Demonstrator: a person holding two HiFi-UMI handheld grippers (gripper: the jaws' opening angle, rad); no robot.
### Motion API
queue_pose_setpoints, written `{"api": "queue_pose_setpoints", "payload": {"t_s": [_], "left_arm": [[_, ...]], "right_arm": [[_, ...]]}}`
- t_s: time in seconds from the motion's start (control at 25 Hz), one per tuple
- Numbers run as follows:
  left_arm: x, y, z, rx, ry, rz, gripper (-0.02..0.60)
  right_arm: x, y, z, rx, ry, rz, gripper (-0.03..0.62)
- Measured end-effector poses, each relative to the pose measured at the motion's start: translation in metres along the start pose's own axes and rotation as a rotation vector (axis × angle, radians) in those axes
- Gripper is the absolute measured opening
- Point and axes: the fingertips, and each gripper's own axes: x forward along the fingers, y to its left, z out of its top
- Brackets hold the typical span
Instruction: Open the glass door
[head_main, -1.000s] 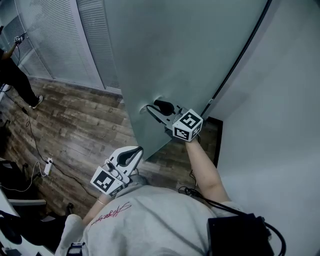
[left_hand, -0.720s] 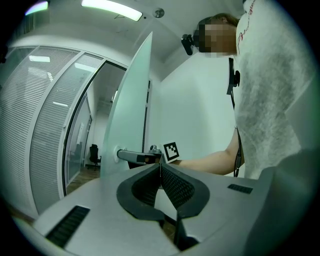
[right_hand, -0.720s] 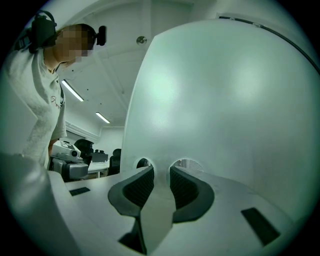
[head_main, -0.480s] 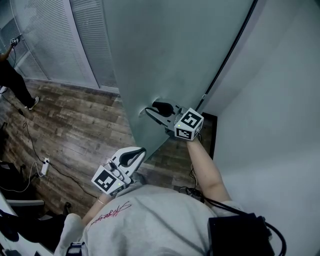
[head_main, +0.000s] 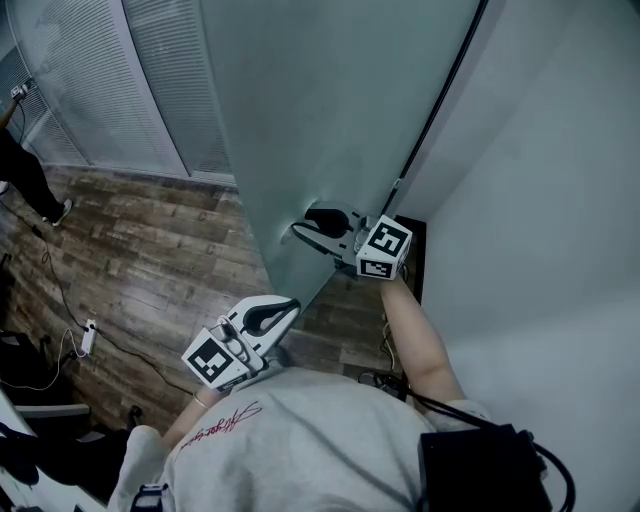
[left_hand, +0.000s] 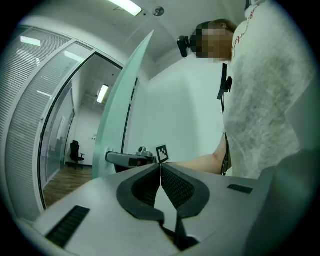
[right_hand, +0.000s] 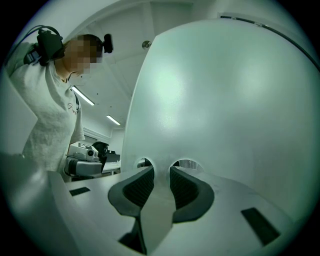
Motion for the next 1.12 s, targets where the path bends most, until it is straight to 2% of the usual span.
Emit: {"api": "queue_pose_setpoints", "payload": {"t_s": [0.28, 0.56, 0.88, 1.12], "left_arm": [[0.024, -0.037, -0.02, -0.017, 0.031, -0.085, 0.018], [0.044, -0.061, -0.025, -0.021, 0.049, -0.179, 0.018], [0.049, -0.076, -0.03, -0.043, 0.068, -0.232, 0.018], [0.084, -0.11, -0.07, -0.025, 0.098, -0.262, 0.018]], "right_arm": [[-0.038, 0.014, -0.011, -0.002, -0.019, 0.035, 0.107], [-0.063, 0.023, -0.011, 0.01, -0.035, 0.057, 0.107], [-0.09, 0.034, -0.012, 0.016, -0.034, 0.089, 0.107], [-0.16, 0.041, -0.04, 0.024, -0.087, 0.105, 0.109]]}}
